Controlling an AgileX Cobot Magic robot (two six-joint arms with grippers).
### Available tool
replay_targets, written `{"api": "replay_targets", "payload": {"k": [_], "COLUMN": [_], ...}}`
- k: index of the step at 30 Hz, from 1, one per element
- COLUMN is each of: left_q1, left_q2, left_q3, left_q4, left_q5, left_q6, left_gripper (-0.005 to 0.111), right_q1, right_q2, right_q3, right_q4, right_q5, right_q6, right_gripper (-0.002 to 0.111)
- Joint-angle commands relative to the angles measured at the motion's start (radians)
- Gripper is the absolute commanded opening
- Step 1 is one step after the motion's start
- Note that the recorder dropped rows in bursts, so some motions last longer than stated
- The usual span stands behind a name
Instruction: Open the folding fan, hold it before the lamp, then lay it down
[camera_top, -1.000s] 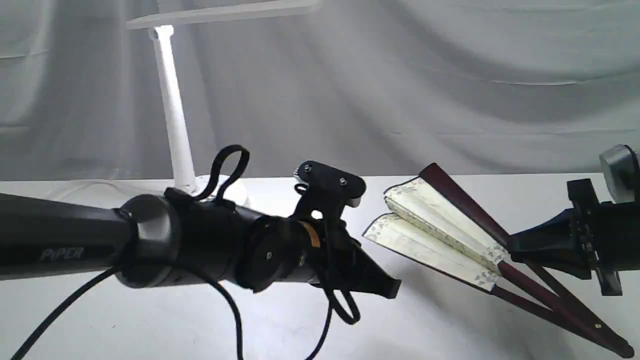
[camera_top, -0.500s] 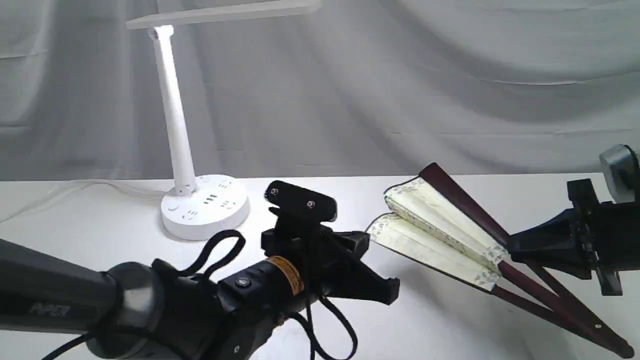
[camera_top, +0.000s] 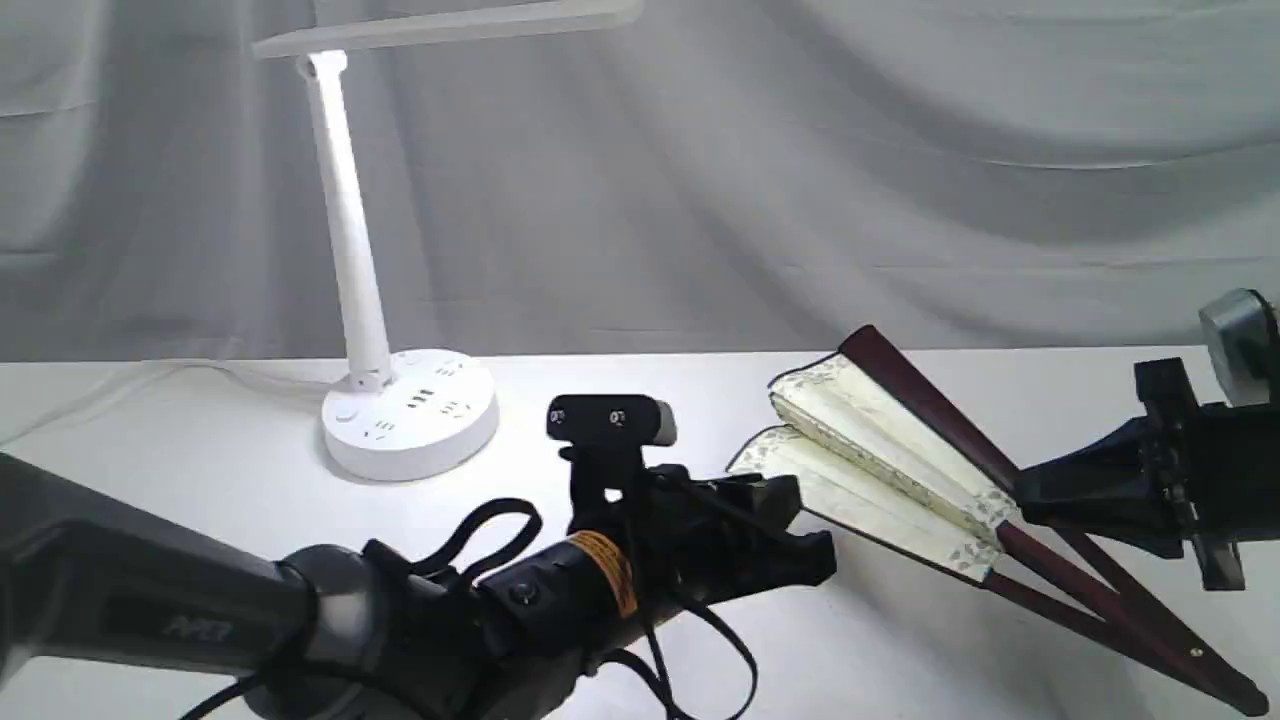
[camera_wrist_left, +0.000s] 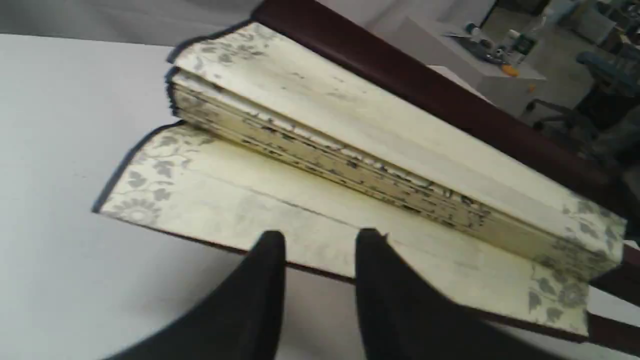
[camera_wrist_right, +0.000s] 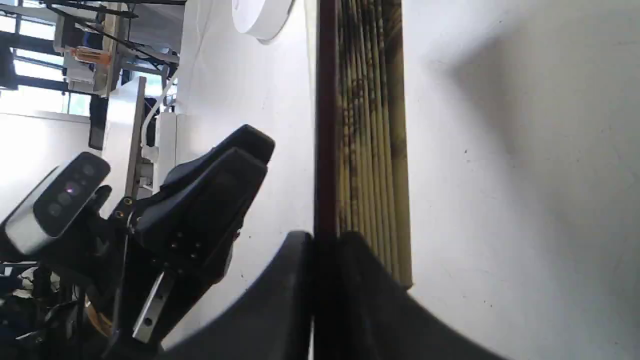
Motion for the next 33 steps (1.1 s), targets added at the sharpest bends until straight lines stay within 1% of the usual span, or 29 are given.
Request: {"api": "replay_targets", "payload": {"k": [1,4,5,6,9,10,14,17,20,25,27,30,33], "left_q1": [-0.002,-0.002,-0.002,-0.002,-0.002,-0.002,-0.002,-0.002,-0.002,-0.010,-0.015,-0.015,-0.015], "left_q2": [0.035,0.063,0.072,0.082,0.103,0.116,0.154,0.182,0.193,0.194,0.194,0.194,0.194], "left_q3": [-0.036,-0.063,-0.072,-0.083,-0.114,-0.128,-0.169,-0.196,-0.206,-0.204,-0.202,-0.202,-0.202], "left_q4": [0.023,0.023,0.025,0.035,0.086,0.098,0.097,0.084,0.087,0.138,0.152,0.210,0.226], "left_q5": [-0.026,-0.028,-0.028,-0.028,-0.068,-0.102,-0.200,-0.226,-0.242,-0.226,-0.228,-0.237,-0.231], "left_q6": [-0.131,-0.335,-0.400,-0.498,-0.672,-0.725,-0.931,-1.018,-1.060,-1.120,-1.184,-1.192,-1.192], "left_gripper": [0.046,0.056,0.058,0.059,0.059,0.059,0.059,0.059,0.059,0.059,0.059,0.059,0.059], "right_q1": [-0.001,-0.001,-0.001,0.001,0.003,0.003,0.003,0.005,0.012,0.026,0.028,0.026,0.020], "right_q2": [-0.013,-0.013,-0.013,-0.013,-0.013,-0.013,-0.013,-0.013,-0.013,-0.013,-0.013,-0.013,-0.013], "right_q3": [0.003,0.003,0.003,0.003,0.003,0.003,0.003,0.003,0.003,0.003,0.003,0.003,0.003], "right_q4": [0.022,0.038,0.041,0.043,0.043,0.047,0.056,0.058,0.060,0.067,0.073,0.082,0.106], "right_q5": [0.011,0.011,0.011,0.011,0.011,0.011,0.011,0.011,0.011,0.011,0.011,0.011,0.011], "right_q6": [-0.015,-0.026,-0.029,-0.028,-0.028,-0.029,-0.034,-0.037,-0.037,-0.061,-0.061,-0.061,-0.073], "right_gripper": [0.000,0.000,0.000,0.000,0.000,0.000,0.000,0.000,0.000,0.000,0.000,0.000,0.000]}}
